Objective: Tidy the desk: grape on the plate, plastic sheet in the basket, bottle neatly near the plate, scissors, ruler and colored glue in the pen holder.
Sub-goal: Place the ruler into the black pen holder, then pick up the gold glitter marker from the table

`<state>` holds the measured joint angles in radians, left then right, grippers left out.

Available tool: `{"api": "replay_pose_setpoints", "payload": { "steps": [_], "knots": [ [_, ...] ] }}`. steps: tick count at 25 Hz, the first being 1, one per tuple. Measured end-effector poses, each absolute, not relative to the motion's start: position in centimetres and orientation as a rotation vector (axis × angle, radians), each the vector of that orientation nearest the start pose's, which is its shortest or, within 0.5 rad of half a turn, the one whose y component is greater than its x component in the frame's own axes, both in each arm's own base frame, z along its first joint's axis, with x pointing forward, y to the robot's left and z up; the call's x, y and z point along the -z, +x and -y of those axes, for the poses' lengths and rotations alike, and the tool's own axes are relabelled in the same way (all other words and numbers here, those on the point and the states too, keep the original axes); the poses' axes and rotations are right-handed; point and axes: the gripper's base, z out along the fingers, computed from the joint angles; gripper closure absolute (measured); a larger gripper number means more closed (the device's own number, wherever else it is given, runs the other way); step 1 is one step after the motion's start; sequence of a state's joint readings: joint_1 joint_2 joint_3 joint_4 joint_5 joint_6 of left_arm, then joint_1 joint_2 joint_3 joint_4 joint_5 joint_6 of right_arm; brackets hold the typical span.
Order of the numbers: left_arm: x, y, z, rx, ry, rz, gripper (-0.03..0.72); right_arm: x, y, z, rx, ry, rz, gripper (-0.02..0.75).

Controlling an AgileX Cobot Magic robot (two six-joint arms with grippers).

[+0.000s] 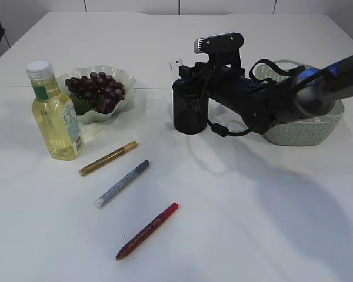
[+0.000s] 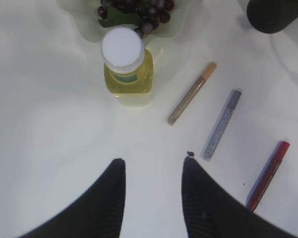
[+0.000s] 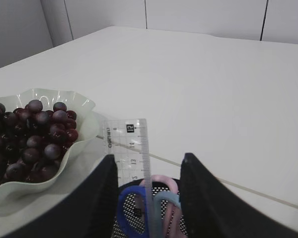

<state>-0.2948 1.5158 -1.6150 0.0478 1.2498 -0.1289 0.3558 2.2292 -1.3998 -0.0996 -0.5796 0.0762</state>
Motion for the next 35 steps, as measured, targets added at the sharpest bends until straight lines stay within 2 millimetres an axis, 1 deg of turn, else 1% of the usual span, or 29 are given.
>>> {"api": "replay_pose_setpoints", "payload": {
  "steps": [3, 6, 7, 9, 11, 13, 15, 18, 21, 24, 26, 31, 35],
  "knots": [
    [-39.6, 29.7, 8.6, 0.08, 0.223, -2.625, 0.411, -15.6, 45.9, -17.6, -0.296, -0.367, -1.737, 0.402],
    [-39.6, 29.7, 8.6, 0.08, 0.223, -2.625, 0.411, -17.0, 45.6, -17.4, -0.28, -0.372, -1.793, 0.402],
    [-39.6, 29.7, 8.6, 0.08, 0.223, -2.625, 0.411, -17.8, 45.4, -17.3, -0.288, -0.356, -1.811, 0.402],
    [-39.6, 29.7, 8.6, 0.08, 0.223, -2.625, 0.411, -19.7, 44.8, -17.0, -0.333, -0.28, -1.869, 0.402],
    [-39.6, 29.7, 8.6, 0.08, 0.223, -2.625, 0.411, -22.6, 43.9, -16.7, -0.383, -0.196, -1.897, 0.402],
    [-39.6, 29.7, 8.6, 0.077, 0.223, -2.625, 0.411, -25.6, 42.7, -16.2, -0.395, -0.154, -1.929, 0.402],
    [-39.6, 29.8, 8.5, 0.065, 0.223, -2.623, 0.411, -28.9, 41.0, -15.6, -0.386, -0.135, -1.954, 0.402],
    [-39.6, 29.8, 8.4, 0.044, 0.253, -2.618, 0.411, -32.4, 38.2, -14.3, -0.346, -0.114, -2.043, 0.403],
    [-39.6, 29.7, 8.8, 0.025, 0.333, -2.608, 0.411, -34.6, 35.4, -13.0, -0.298, -0.099, -2.152, 0.404],
    [-39.5, 29.4, 9.9, 0.019, 0.445, -2.593, 0.411, -35.8, 33.0, -12.1, -0.273, -0.071, -2.268, 0.404],
    [-39.3, 29.3, 10.7, 0.015, 0.519, -2.587, 0.411, -36.0, 32.0, -11.7, -0.271, -0.055, -2.332, 0.404],
    [-38.0, 30.0, 11.9, -0.001, 0.638, -2.6, 0.411, -34.8, 30.1, -11.4, -0.247, -0.021, -2.576, 0.405],
    [-36.2, 31.2, 12.6, -0.011, 0.706, -2.641, 0.411, -34.1, 28.9, -11.2, -0.231, -0.012, -2.737, 0.405]
  ]
}}
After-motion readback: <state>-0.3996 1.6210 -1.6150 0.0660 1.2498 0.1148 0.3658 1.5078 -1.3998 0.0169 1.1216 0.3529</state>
